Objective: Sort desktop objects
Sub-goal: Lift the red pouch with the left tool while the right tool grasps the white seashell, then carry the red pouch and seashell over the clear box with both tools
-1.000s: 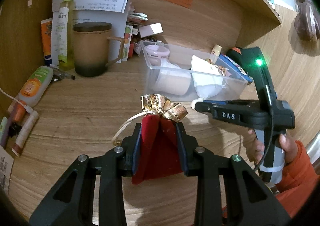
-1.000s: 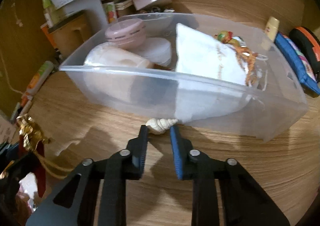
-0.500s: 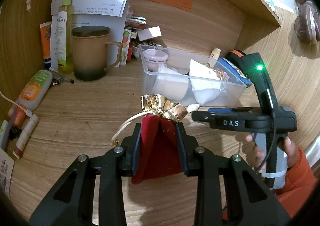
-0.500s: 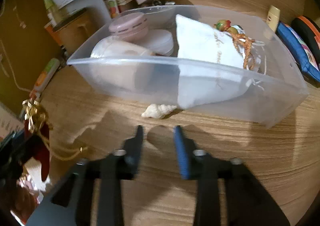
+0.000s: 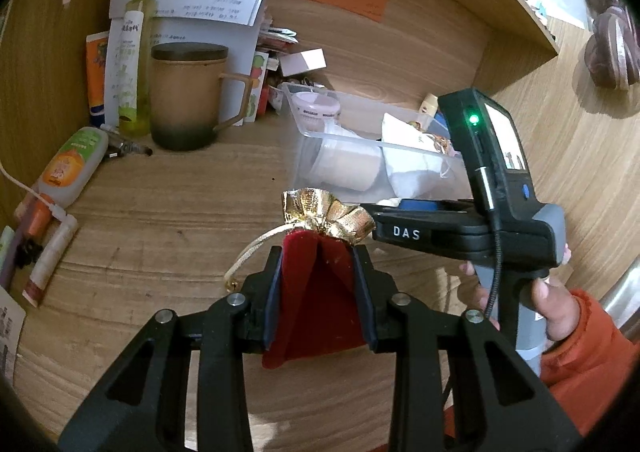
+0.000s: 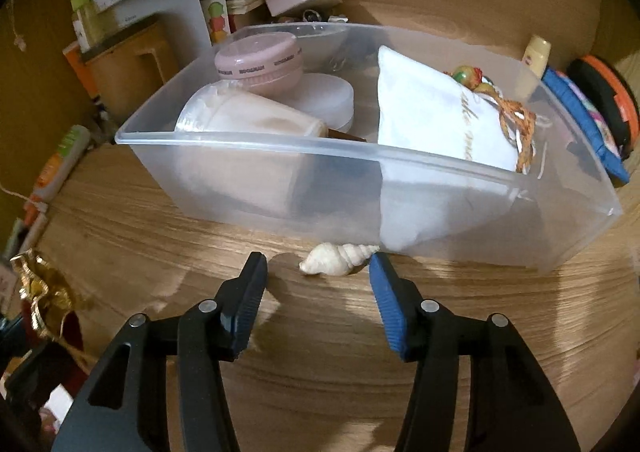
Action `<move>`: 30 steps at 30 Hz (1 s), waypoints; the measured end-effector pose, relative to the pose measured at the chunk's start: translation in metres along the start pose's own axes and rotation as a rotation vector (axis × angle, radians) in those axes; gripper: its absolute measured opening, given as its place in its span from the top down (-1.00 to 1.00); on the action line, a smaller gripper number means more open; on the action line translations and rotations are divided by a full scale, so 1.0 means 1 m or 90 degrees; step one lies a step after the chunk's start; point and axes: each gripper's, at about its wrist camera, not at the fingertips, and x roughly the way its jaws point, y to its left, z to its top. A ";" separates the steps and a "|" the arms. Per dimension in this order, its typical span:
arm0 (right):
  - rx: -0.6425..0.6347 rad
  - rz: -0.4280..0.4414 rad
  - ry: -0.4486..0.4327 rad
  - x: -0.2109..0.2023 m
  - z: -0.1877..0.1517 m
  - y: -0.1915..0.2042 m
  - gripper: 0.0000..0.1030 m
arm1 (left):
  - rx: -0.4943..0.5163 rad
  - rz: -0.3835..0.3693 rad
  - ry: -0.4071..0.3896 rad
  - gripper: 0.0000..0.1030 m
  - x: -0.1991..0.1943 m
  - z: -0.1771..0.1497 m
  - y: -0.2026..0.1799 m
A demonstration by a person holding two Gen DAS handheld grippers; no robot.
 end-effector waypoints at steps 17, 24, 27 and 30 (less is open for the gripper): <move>-0.019 0.020 -0.057 -0.033 -0.001 -0.009 0.57 | -0.001 0.001 -0.016 0.37 0.000 0.011 -0.005; -0.001 0.062 -0.083 -0.052 -0.004 -0.026 0.57 | 0.010 0.006 -0.025 0.37 0.001 0.024 -0.020; 0.010 0.084 -0.095 -0.059 -0.004 -0.032 0.57 | 0.019 0.008 -0.034 0.37 -0.001 0.031 -0.027; 0.013 0.095 -0.114 -0.068 -0.002 -0.039 0.57 | 0.025 0.013 -0.043 0.37 -0.001 0.039 -0.034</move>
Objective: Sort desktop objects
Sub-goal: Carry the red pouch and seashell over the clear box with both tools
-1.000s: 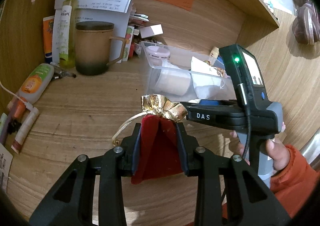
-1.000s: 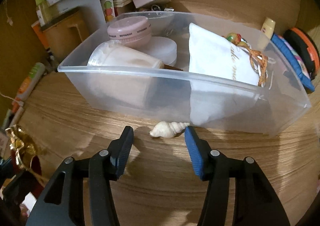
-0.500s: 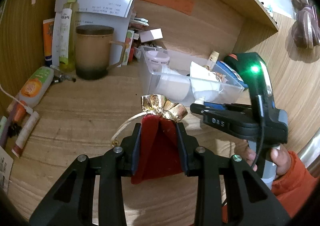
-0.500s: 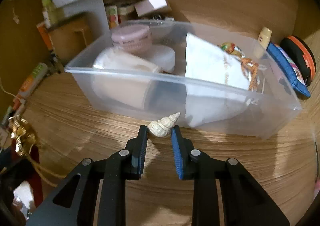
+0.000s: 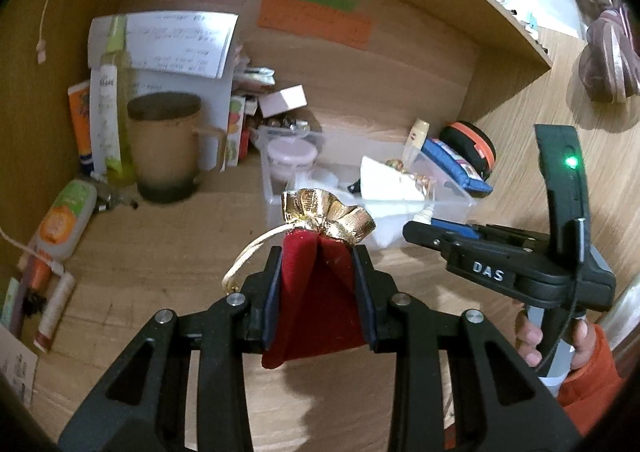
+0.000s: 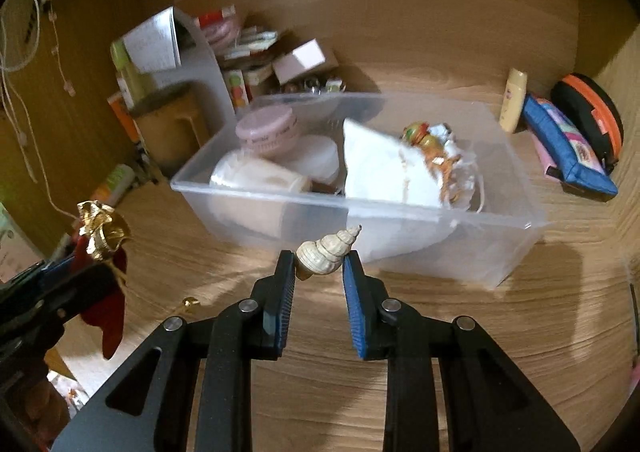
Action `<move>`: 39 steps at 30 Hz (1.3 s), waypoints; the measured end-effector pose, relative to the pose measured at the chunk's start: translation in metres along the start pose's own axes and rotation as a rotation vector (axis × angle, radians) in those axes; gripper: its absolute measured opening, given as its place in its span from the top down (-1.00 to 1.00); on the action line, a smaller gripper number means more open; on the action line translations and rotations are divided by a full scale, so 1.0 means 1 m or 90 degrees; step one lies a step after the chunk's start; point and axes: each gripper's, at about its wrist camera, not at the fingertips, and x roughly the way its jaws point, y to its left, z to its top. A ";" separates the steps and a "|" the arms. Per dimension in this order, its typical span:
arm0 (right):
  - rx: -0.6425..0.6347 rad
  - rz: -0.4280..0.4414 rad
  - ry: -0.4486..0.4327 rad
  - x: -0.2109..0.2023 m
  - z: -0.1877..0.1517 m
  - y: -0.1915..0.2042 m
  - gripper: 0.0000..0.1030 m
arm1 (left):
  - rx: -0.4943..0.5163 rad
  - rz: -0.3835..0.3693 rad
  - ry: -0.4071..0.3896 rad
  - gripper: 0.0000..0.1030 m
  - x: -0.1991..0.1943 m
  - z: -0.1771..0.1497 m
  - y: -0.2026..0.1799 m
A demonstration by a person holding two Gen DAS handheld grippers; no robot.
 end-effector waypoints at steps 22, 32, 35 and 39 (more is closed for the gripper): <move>-0.004 0.065 -0.105 -0.046 0.033 -0.045 0.56 | 0.004 0.039 -0.013 0.36 0.026 0.045 -0.041; 0.005 0.081 -0.145 -0.062 0.052 -0.067 0.56 | 0.009 0.032 -0.047 0.36 0.024 0.075 -0.053; 0.004 0.079 -0.150 -0.063 0.059 -0.072 0.56 | 0.014 0.033 -0.054 0.35 0.025 0.086 -0.055; -0.005 0.072 -0.151 -0.060 0.068 -0.074 0.56 | 0.020 0.039 -0.057 0.35 0.032 0.098 -0.057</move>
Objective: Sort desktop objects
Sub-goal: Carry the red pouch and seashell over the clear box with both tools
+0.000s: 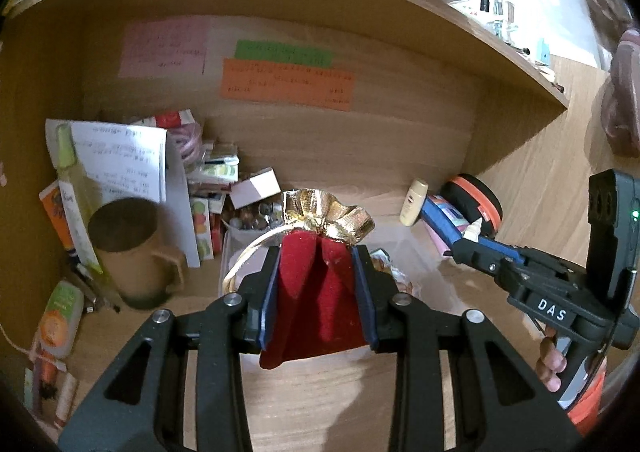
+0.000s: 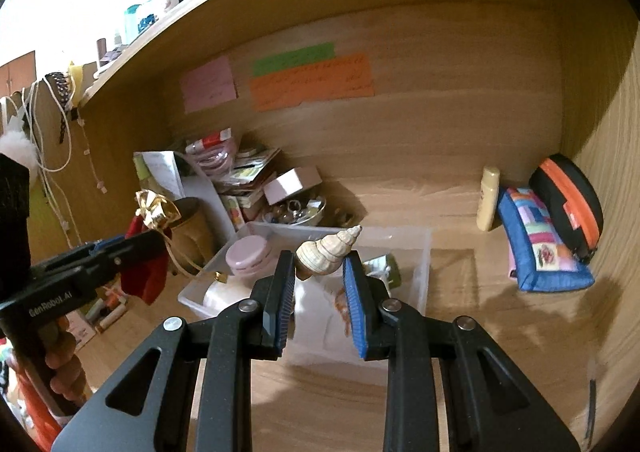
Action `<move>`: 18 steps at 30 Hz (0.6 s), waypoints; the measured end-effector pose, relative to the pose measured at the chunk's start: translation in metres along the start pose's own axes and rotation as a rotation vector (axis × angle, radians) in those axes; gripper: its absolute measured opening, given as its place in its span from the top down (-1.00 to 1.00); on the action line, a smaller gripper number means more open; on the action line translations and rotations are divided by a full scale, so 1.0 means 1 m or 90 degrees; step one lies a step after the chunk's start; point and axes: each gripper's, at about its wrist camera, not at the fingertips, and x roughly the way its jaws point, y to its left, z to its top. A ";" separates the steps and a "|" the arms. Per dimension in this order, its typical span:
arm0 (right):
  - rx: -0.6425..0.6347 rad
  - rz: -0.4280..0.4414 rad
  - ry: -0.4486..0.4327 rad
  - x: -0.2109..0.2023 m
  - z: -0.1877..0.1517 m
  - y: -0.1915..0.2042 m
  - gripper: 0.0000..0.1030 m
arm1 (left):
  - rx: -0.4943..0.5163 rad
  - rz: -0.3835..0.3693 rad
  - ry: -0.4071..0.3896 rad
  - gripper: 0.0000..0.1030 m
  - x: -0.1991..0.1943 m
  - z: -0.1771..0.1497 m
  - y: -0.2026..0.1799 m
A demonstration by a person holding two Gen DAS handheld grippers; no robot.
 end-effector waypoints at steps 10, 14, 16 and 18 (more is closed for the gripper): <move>-0.022 0.001 0.010 0.027 0.016 0.002 0.56 | 0.009 0.008 0.028 0.35 0.037 0.017 -0.003; -0.033 0.003 0.018 0.040 0.021 0.006 0.56 | 0.012 0.010 0.043 0.34 0.053 0.019 -0.002; -0.039 0.002 0.023 0.047 0.022 0.008 0.55 | 0.012 0.010 0.053 0.34 0.063 0.020 -0.002; -0.044 0.001 0.032 0.056 0.023 0.009 0.55 | 0.015 0.014 0.061 0.33 0.071 0.019 -0.001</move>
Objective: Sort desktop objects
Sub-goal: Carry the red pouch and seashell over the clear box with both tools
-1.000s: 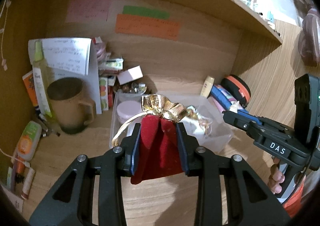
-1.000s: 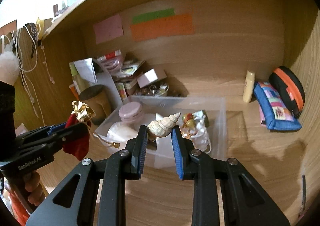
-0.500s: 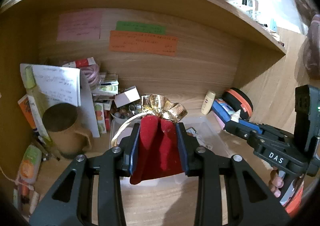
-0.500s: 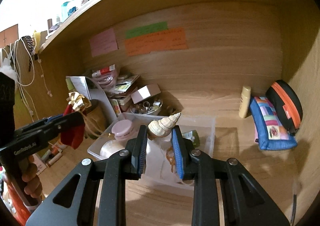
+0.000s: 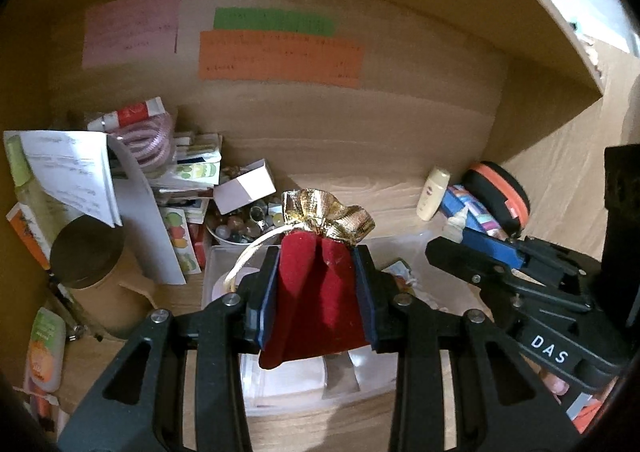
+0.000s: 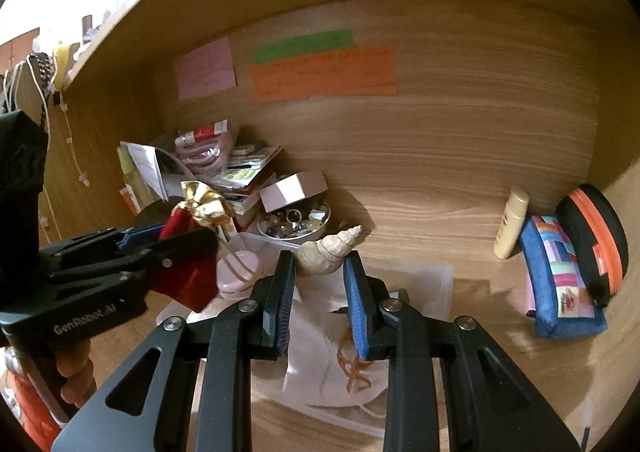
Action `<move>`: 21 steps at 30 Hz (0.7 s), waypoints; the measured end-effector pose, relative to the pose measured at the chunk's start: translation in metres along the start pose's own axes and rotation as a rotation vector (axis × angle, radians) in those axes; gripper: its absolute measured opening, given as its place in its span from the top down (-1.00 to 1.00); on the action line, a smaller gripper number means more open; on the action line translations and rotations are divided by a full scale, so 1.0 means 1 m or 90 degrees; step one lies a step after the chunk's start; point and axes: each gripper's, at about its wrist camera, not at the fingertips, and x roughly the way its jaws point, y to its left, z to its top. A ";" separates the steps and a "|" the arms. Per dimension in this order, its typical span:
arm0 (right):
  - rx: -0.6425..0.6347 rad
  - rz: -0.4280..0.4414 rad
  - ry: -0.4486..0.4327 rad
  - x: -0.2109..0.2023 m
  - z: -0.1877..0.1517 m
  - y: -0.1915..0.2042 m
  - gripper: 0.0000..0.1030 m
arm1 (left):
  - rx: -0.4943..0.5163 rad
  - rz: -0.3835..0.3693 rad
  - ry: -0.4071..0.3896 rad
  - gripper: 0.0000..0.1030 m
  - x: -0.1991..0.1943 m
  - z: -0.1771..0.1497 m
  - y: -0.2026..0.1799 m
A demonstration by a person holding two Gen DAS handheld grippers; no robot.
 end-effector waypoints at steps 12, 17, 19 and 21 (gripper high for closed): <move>-0.037 -0.027 0.069 0.052 0.000 0.000 0.55 | 0.008 0.012 0.064 0.32 0.058 -0.002 0.004; -0.037 -0.037 0.097 0.069 -0.008 -0.005 0.55 | 0.022 0.034 0.078 0.32 0.075 -0.005 0.004; -0.035 -0.041 0.108 0.076 -0.010 -0.008 0.55 | 0.027 0.042 0.082 0.32 0.080 -0.008 0.005; -0.035 -0.047 0.120 0.083 -0.013 -0.011 0.55 | 0.038 0.060 0.082 0.31 0.084 -0.009 0.004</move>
